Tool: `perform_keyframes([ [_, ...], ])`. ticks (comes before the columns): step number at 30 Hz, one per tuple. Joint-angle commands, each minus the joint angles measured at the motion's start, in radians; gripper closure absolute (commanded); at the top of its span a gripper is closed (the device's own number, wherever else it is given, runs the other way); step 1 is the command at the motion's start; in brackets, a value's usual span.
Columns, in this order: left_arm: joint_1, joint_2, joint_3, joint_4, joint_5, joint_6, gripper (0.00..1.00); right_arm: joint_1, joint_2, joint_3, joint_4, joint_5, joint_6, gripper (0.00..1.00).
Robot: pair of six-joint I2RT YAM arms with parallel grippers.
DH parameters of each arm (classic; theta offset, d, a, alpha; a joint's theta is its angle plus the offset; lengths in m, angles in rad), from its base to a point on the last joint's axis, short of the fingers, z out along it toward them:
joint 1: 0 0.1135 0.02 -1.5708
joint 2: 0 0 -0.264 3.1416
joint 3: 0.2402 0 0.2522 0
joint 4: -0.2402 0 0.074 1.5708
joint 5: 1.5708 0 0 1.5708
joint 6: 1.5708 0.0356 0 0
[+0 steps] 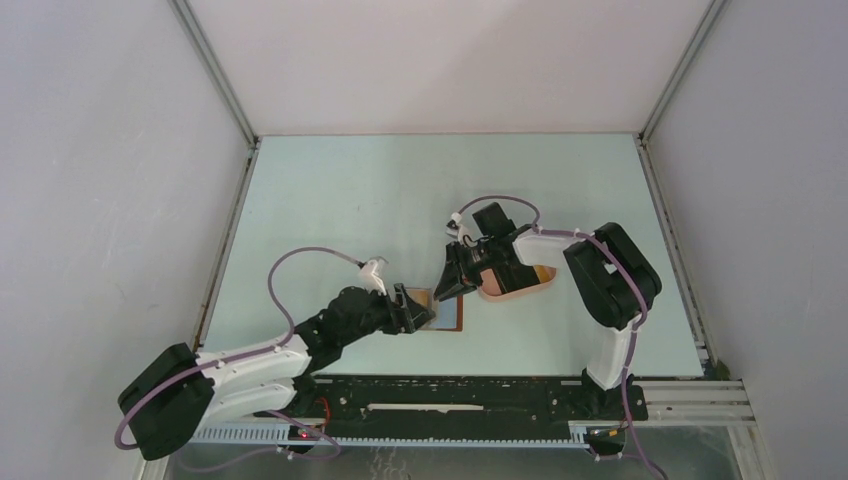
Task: Put the credit cards into the card holder
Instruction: Turn over the card slot in the card holder.
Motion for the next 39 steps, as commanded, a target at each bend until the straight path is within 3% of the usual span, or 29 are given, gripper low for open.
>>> perform_keyframes([
  [1, -0.012, -0.004, 0.063, 0.032, 0.008, 0.006, 0.21, 0.001, 0.021, 0.019, 0.02, -0.029, 0.026, 0.68],
  [19, -0.042, 0.072, 0.153, -0.071, -0.035, 0.036, 0.27, 0.023, 0.062, 0.031, 0.082, -0.07, 0.098, 0.68],
  [26, -0.062, 0.098, 0.203, -0.174, -0.121, 0.064, 0.28, 0.038, 0.086, 0.046, 0.101, -0.085, 0.12, 0.64],
  [39, -0.07, 0.127, 0.217, -0.212, -0.173, 0.078, 0.44, 0.05, 0.099, 0.065, 0.109, -0.105, 0.127, 0.58],
])
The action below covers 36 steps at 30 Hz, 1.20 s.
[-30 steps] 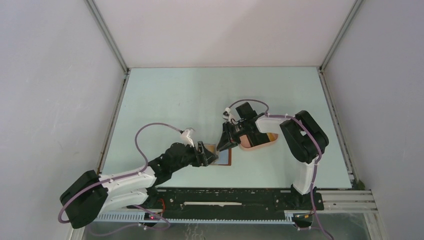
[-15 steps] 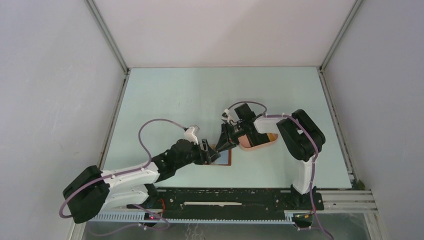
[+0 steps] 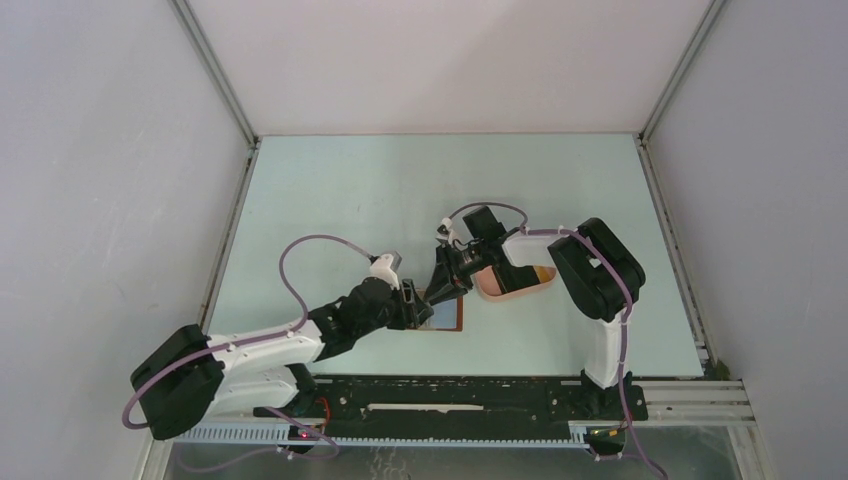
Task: Put the credit cards into the card holder
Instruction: Turn over the card slot in the card holder.
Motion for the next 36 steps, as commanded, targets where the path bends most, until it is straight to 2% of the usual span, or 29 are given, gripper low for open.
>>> perform_keyframes([
  [1, -0.007, 0.006, 0.051, -0.001, -0.04, 0.029, 0.47, 0.005, 0.006, 0.034, 0.018, -0.021, 0.009, 0.58],
  [9, -0.007, -0.01, 0.045, -0.02, -0.073, 0.027, 0.54, 0.005, -0.003, 0.041, 0.004, -0.019, -0.01, 0.56],
  [14, -0.007, -0.007, 0.042, -0.027, -0.088, 0.029, 0.61, 0.005, -0.014, 0.048, -0.011, -0.018, -0.029, 0.56],
  [21, -0.006, -0.003, 0.036, -0.038, -0.115, 0.027, 0.81, 0.002, -0.041, 0.063, -0.042, -0.011, -0.07, 0.55],
  [24, -0.005, -0.002, 0.032, -0.052, -0.137, 0.027, 0.86, 0.002, -0.066, 0.071, -0.062, -0.001, -0.099, 0.55],
  [31, -0.006, 0.007, 0.023, -0.09, -0.19, 0.029, 0.85, -0.005, -0.117, 0.096, -0.118, 0.019, -0.18, 0.56],
  [34, -0.005, -0.007, 0.017, -0.113, -0.219, 0.029, 0.82, -0.011, -0.152, 0.108, -0.159, 0.039, -0.252, 0.57],
  [36, -0.005, -0.027, 0.018, -0.137, -0.236, 0.029, 0.76, -0.017, -0.188, 0.116, -0.193, 0.062, -0.304, 0.58],
])
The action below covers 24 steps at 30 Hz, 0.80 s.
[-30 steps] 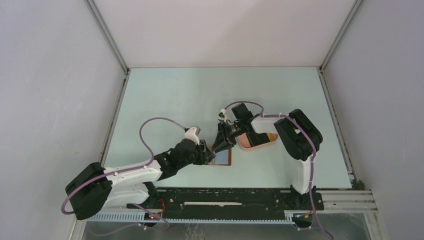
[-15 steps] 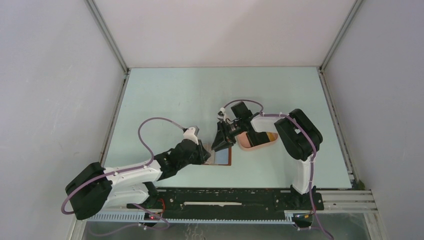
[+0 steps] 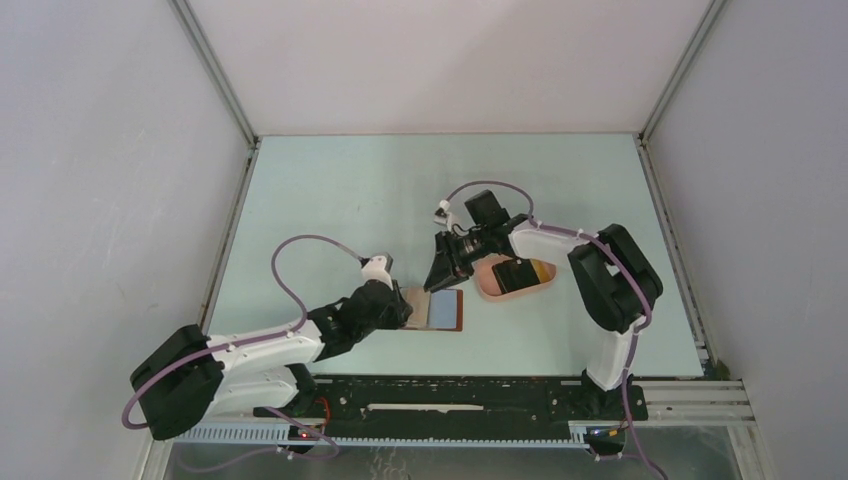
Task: Put the credit cards into the card holder
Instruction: Turn over the card slot in the card holder, then pick up the credit card from the storage box.
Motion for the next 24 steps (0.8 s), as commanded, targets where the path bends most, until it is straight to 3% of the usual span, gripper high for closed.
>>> perform_keyframes([
  [1, -0.004, -0.045, 0.02, -0.056, -0.086, 0.017, 0.72, -0.014, -0.123, 0.053, -0.087, 0.056, -0.167, 0.58],
  [6, -0.005, -0.153, 0.027, -0.152, -0.134, 0.041, 0.59, -0.023, -0.31, 0.056, -0.188, 0.178, -0.395, 0.58],
  [9, -0.004, -0.258, 0.018, -0.172, -0.15, 0.074, 0.53, -0.034, -0.444, 0.056, -0.276, 0.196, -0.612, 0.58],
  [14, -0.003, -0.46, 0.004, -0.143, -0.15, 0.167, 0.24, -0.144, -0.635, 0.065, -0.487, 0.161, -0.977, 0.48],
  [16, -0.002, -0.531, -0.009, -0.086, -0.125, 0.207, 0.06, -0.218, -0.67, 0.056, -0.535, 0.139, -1.016, 0.33],
  [18, 0.001, -0.583, -0.021, 0.001, -0.076, 0.237, 0.0, -0.295, -0.668, 0.03, -0.577, 0.047, -1.039, 0.15],
  [24, 0.008, -0.533, -0.012, 0.167, 0.074, 0.24, 0.0, -0.42, -0.553, 0.015, -0.585, 0.07, -0.981, 0.17],
])
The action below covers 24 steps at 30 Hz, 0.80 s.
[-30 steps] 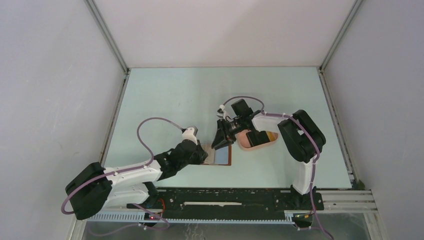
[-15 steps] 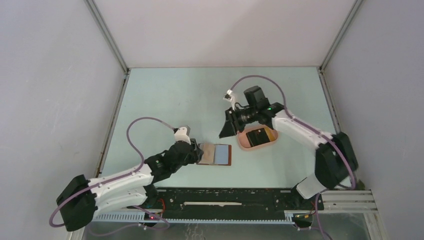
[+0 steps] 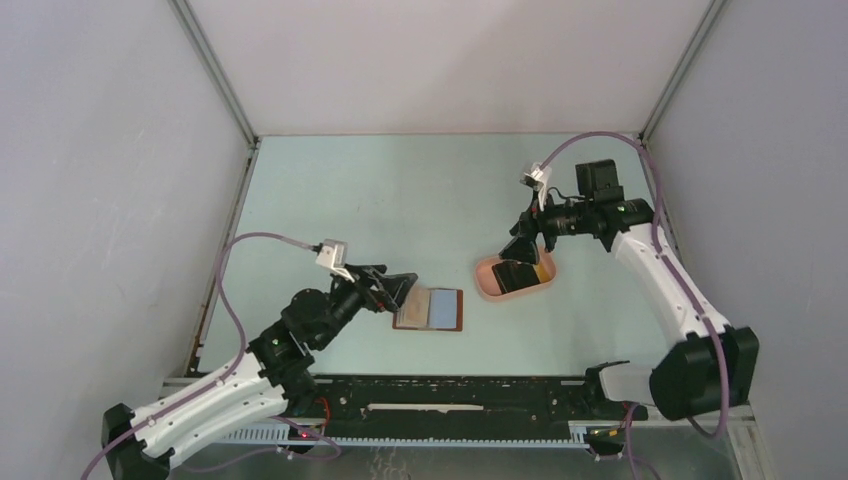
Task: Put the credit cards into the card holder
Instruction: Pick up the credit card from the storage box.
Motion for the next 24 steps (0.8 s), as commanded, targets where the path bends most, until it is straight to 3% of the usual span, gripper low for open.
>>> perform_keyframes([
  [1, 0.007, 0.081, -0.008, 0.157, 0.127, 0.035, 0.0, -0.055, 0.089, -0.027, -0.043, 0.051, -0.009, 0.18],
  [7, 0.008, 0.24, 0.005, 0.251, 0.188, 0.014, 0.01, -0.084, 0.167, -0.081, 0.049, 0.293, 0.152, 0.23],
  [16, 0.01, 0.463, 0.094, 0.309, 0.234, 0.008, 0.04, -0.046, 0.29, -0.115, 0.104, 0.535, 0.244, 0.19],
  [24, 0.01, 0.584, 0.091, 0.398, 0.28, -0.053, 0.06, -0.026, 0.362, -0.107, 0.144, 0.608, 0.323, 0.19],
])
